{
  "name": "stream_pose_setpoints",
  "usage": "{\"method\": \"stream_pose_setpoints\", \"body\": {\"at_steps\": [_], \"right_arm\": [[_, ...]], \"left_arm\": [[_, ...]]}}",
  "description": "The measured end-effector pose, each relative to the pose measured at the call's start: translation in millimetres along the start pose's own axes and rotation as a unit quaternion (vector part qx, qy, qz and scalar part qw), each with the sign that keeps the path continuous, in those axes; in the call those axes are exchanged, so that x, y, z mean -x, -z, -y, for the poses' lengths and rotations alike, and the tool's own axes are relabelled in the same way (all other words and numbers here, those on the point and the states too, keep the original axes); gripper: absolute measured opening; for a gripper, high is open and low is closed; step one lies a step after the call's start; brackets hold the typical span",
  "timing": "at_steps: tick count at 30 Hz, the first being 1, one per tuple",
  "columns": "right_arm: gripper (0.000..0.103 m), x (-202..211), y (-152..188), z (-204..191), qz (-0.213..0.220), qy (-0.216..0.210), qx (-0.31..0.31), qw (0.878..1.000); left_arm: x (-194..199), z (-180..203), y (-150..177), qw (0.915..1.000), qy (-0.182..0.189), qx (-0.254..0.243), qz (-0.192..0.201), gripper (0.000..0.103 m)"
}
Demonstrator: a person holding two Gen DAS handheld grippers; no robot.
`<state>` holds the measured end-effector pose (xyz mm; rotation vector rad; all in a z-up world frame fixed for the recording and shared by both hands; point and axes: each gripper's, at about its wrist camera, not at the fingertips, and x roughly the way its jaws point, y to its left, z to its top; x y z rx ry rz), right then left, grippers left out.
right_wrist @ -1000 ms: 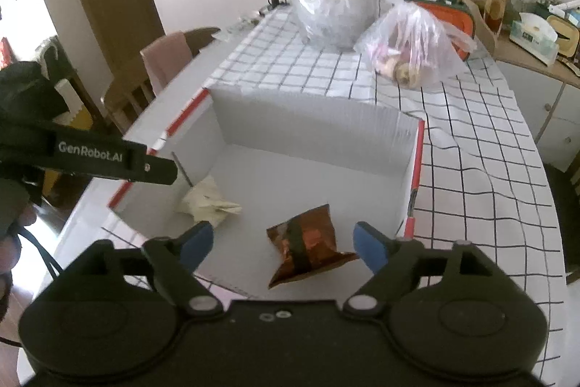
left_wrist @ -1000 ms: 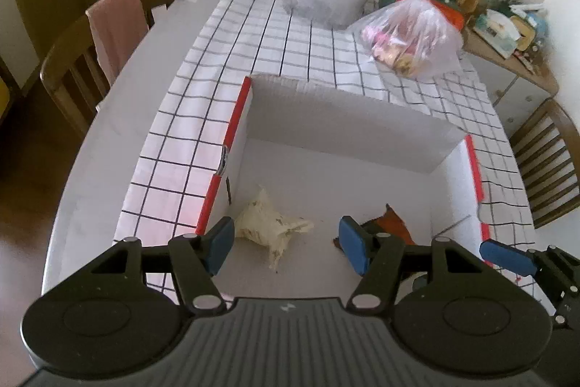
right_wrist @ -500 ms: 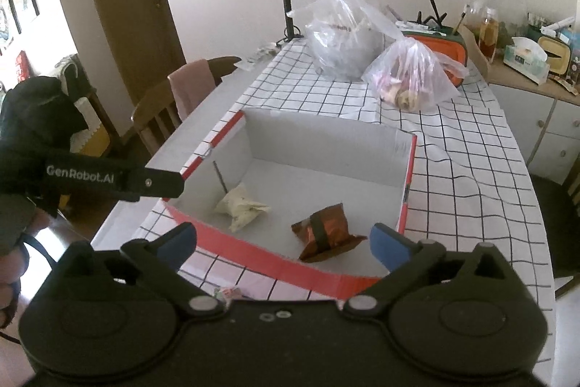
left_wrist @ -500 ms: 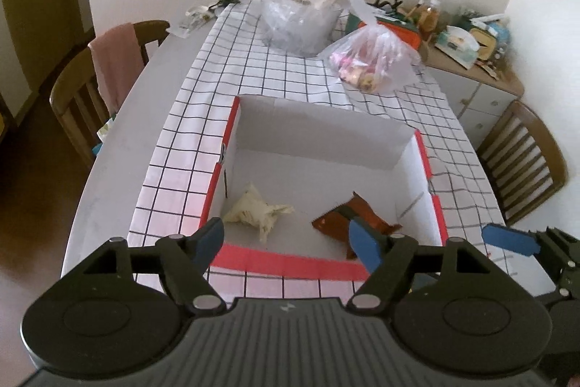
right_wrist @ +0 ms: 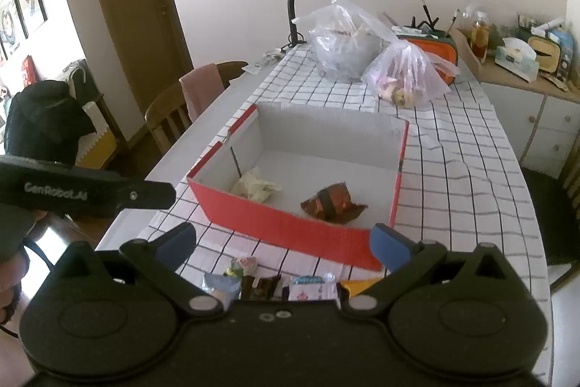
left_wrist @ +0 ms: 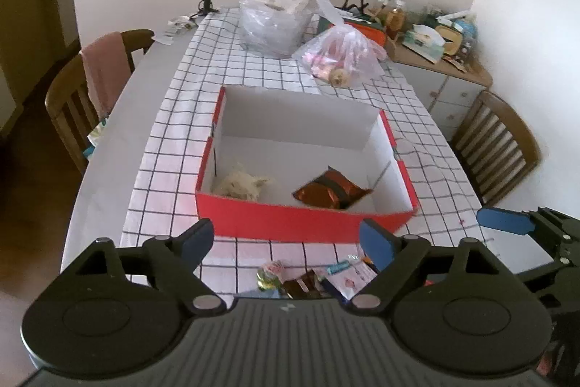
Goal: Organize snacks
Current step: 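Grasp the silver foil packet with the left gripper while the right grasps the red biscuit packet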
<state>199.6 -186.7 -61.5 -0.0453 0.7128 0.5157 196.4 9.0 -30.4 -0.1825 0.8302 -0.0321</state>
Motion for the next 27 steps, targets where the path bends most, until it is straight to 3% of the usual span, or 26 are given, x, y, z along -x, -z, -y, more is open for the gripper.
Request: {"method": "stream_pose_setpoints", "body": {"at_steps": [7,19,23,27], "right_arm": [[0.103,1,39,11,-0.014,0.023,-0.003,1.0],[0.102,-27,94,45,-0.069,0.064,0.0,0.996],[0.102,-34,99,59,-0.083,0.069,-0.037,0.993],[0.102,-46,94,79,-0.094,0.097,-0.116,0.984]], "left_arm": [[2,2,30,0.9999,0.002,-0.014,-0.005,0.089],[-22,9,79,0.9933,0.01,-0.101,-0.056,0.089],[-31,8,92,0.9926,0.004,-0.097,-0.074,0.089],[-39,9,98,0.9909,-0.009,-0.11,-0.077,0.089]]}}
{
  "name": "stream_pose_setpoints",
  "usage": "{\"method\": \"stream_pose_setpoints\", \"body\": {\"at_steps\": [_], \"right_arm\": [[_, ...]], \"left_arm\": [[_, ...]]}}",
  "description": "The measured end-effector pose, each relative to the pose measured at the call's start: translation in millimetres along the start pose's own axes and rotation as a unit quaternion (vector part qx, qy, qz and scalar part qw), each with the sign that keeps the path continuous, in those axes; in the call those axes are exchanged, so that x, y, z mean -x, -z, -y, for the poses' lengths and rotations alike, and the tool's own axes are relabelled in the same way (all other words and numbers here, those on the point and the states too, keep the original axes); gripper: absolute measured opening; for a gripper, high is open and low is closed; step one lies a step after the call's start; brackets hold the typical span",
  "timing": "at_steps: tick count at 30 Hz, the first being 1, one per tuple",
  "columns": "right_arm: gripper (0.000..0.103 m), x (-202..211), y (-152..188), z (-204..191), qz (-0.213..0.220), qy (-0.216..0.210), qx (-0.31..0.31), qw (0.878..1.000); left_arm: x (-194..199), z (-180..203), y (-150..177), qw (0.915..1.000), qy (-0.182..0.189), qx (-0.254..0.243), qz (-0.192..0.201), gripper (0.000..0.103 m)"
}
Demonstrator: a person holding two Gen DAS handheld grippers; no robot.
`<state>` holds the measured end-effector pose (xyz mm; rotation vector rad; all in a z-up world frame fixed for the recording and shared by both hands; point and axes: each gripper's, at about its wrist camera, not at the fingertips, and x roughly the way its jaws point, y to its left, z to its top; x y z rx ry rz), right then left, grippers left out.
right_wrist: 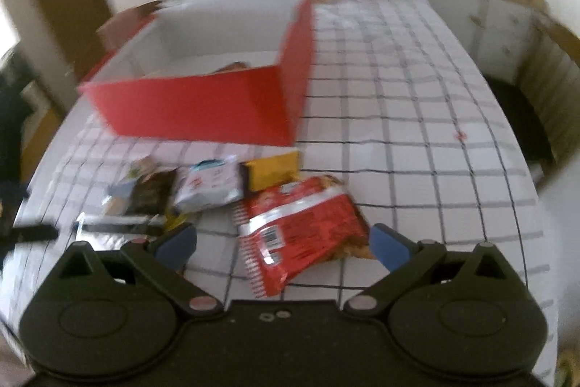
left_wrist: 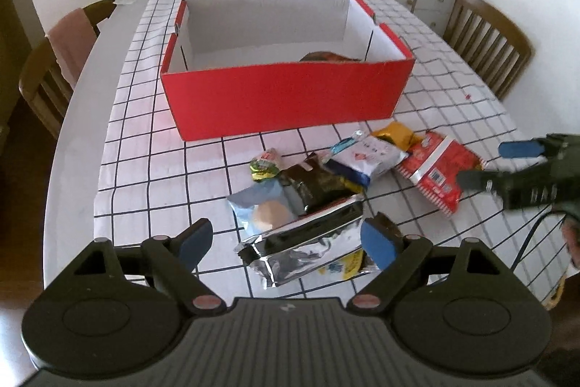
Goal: Organize snacks
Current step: 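Grasp the silver foil packet with the left gripper while the right grasps the red biscuit packet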
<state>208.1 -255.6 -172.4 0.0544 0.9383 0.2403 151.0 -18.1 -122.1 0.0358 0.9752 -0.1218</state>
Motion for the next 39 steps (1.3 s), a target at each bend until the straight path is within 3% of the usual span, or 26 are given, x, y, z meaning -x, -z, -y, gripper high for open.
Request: {"method": "stream_pose_setpoints", "body": {"at_steps": [8,15,21,26,36,39], "right_arm": [[0.101,-41,-16,24,-0.042,0.06,-0.139,0.988],[0.099,-63,-21,20,-0.047,0.109,-0.172,0.978],[0.099,-69,-20,17,-0.051,0.116,-0.158,0.979],[0.099,-68,-16,16,-0.052,0.107,-0.13,0.984],[0.099,-44,11,15,-0.063,0.06,-0.022,0.996],[0.1,-42,16,17,-0.071,0.048,-0.025,0.996]], "left_arm": [[-17,3,0,0.9992,0.0,-0.038,-0.01,0.089],[-24,8,1,0.9975,0.004,-0.068,-0.018,0.089],[-36,17,8,0.9888,0.031,-0.14,-0.043,0.089],[-52,24,9,0.9785,0.017,-0.199,-0.053,0.089],[-83,23,6,0.9662,0.05,-0.229,-0.107,0.089],[-84,26,8,0.9656,0.058,-0.229,-0.109,0.089]]}}
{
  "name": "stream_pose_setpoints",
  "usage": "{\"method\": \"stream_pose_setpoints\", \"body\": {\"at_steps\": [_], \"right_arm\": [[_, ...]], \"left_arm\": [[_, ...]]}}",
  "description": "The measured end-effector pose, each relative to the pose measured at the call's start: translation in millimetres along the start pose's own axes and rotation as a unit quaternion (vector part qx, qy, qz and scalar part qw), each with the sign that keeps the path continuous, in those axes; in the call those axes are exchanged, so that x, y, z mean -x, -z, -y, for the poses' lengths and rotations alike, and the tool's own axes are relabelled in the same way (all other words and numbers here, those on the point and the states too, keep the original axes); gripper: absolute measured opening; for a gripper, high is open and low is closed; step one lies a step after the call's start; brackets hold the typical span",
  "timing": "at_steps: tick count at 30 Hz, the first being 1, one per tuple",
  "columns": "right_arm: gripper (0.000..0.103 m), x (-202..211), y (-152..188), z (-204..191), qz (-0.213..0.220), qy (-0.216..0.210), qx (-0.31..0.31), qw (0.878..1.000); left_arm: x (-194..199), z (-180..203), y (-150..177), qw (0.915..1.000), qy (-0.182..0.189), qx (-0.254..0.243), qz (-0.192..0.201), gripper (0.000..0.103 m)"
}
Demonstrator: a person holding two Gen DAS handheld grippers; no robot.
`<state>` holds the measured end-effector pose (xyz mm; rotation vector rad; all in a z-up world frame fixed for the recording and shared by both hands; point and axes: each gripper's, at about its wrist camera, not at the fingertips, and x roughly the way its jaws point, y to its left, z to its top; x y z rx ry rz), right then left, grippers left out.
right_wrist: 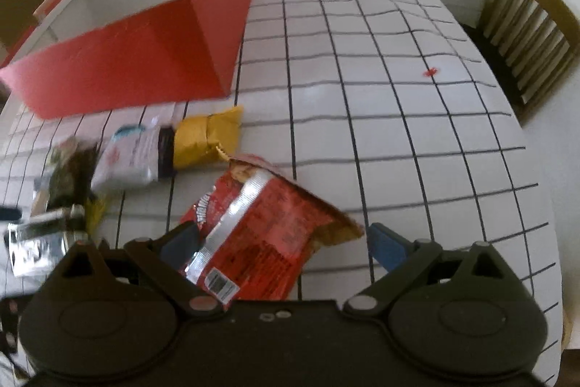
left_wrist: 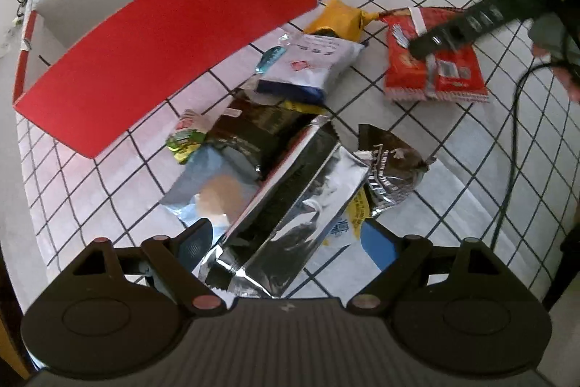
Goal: Organize snacks
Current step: 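Grasp the silver foil packet with the left gripper while the right grasps the red biscuit packet, then carry the foil packet and red biscuit packet with both grippers over the box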
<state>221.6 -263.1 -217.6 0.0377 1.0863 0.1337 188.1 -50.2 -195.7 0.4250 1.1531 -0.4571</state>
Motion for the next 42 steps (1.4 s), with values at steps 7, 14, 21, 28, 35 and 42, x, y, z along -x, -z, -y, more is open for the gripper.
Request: {"method": "stream_pose_setpoints", "body": {"at_steps": [7,14,21,28,35,42], "right_arm": [[0.102,-6,-10,-13,-0.008,0.023,-0.075,0.997],[0.102,-22,-8,-23,-0.02,0.055,-0.08,0.995],[0.078,-14,1,-26,0.001,0.067,-0.033,0.997],[0.074,-1,7,-7,0.02,0.038,-0.059,0.997],[0.074,24,12,-1,0.042,0.017,-0.054,0.998],[0.074,62,10,-16,0.071,-0.02,-0.007,0.997]], "left_arm": [[-6,0,-4,1.0,-0.006,0.002,-0.002,0.076],[-5,4,-5,0.9997,-0.017,0.019,-0.003,0.067],[0,0,-2,0.9966,-0.024,0.078,-0.001,0.052],[4,-12,4,0.9873,-0.007,0.159,0.011,0.047],[10,-24,16,0.9717,0.013,0.235,0.019,0.046],[30,-29,30,0.9569,0.02,0.288,0.036,0.046]]}}
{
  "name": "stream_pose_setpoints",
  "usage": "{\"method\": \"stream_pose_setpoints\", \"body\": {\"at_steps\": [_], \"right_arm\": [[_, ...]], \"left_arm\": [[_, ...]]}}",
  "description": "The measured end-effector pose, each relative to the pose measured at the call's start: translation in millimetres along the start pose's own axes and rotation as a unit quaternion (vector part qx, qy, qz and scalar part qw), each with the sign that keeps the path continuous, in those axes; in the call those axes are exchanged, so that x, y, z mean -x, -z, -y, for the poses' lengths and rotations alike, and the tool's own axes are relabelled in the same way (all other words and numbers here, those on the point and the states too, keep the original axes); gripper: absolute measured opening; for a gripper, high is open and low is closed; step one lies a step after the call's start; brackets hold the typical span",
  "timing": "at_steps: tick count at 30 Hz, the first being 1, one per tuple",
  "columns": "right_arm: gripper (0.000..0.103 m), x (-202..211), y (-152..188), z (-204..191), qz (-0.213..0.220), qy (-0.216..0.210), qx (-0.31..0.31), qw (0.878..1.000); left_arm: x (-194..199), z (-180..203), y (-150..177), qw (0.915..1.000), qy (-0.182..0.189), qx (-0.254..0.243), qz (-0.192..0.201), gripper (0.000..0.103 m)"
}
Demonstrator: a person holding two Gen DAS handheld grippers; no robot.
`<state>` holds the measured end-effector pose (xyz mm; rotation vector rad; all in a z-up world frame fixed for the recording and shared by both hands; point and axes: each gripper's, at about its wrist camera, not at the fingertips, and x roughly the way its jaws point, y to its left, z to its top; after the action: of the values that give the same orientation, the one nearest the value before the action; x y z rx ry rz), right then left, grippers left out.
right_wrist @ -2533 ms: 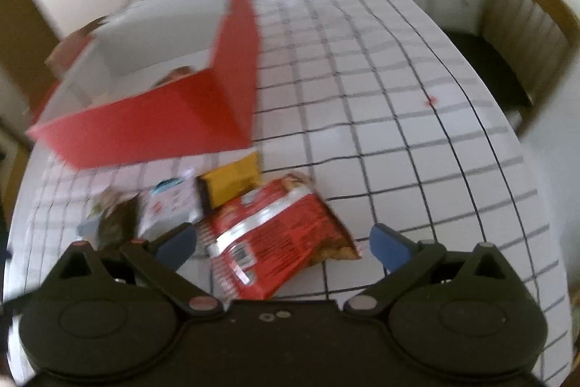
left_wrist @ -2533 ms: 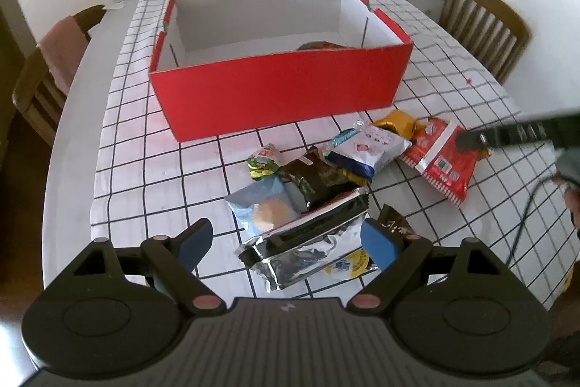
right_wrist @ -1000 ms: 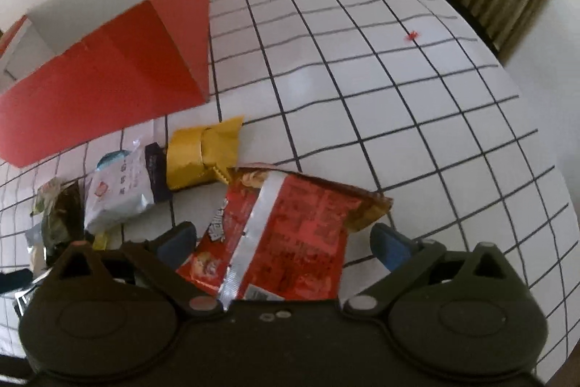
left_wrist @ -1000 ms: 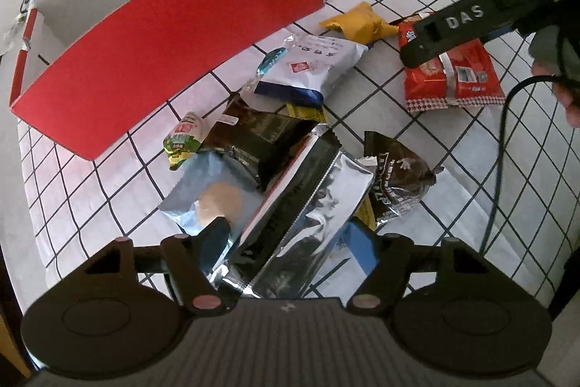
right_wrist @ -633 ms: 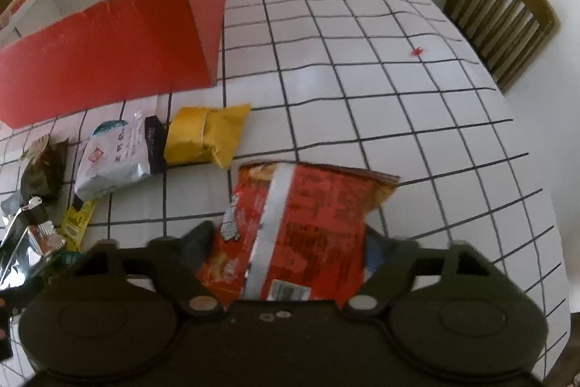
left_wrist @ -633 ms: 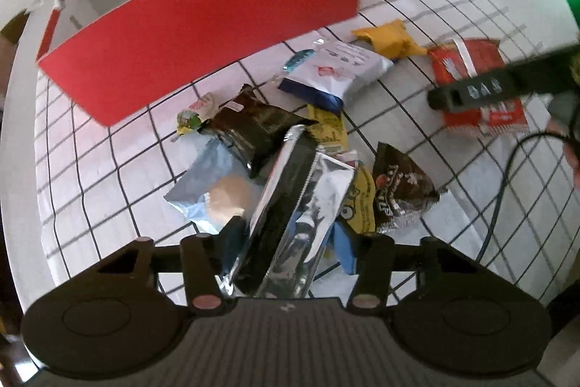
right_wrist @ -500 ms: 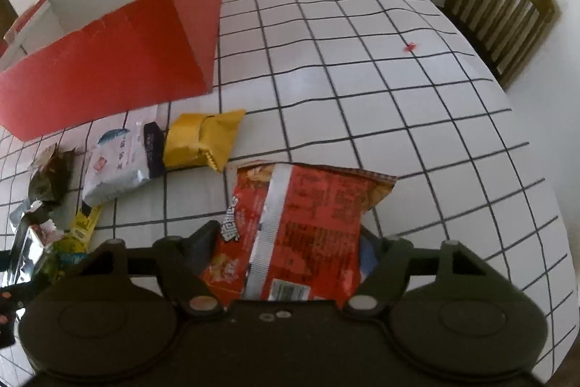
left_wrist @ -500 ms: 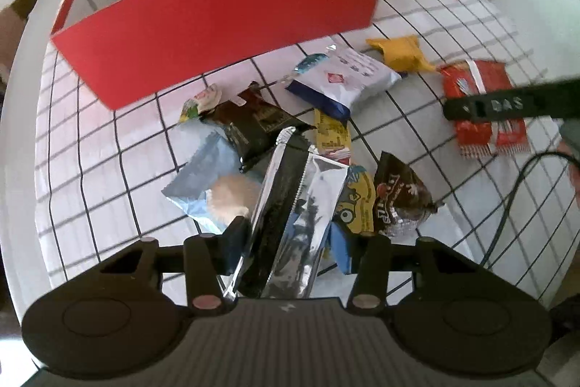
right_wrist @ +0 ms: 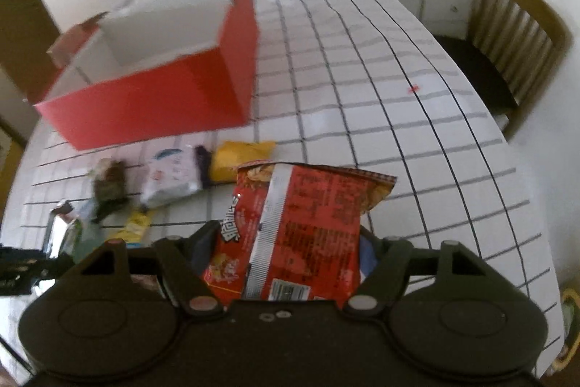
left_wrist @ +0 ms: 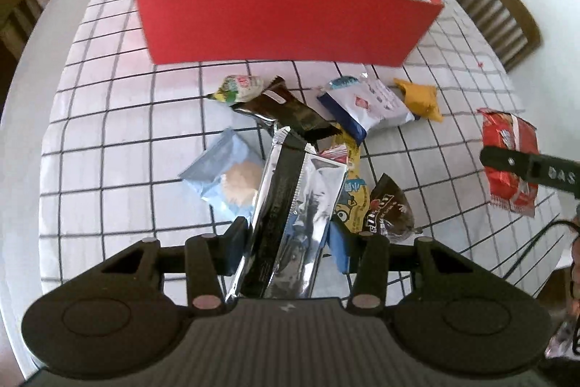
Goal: Organize snacks
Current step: 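Carry the foil packet and red biscuit packet with both grippers over the box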
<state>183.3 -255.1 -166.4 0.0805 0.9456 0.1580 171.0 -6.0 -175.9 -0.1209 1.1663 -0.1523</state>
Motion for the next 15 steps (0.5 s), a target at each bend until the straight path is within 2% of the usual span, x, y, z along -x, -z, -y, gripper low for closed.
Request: {"method": "stream_pose_setpoints", "body": {"at_steps": [6,10,15], "right_arm": [[0.074,24,-16,-22,0.025,-0.025,0.053,0.998],[0.074,35,-34,-34,0.041,-0.034,0.082,0.995],[0.074,43,-63,-49,0.071,-0.045,0.116,0.99]], "left_arm": [[28,-8,1,0.9987,0.004,0.044,0.026,0.046],[46,-8,-5,0.9971,-0.007,0.063,0.043,0.046],[68,-1,-20,0.9951,-0.022,0.062,0.074,0.046]]}}
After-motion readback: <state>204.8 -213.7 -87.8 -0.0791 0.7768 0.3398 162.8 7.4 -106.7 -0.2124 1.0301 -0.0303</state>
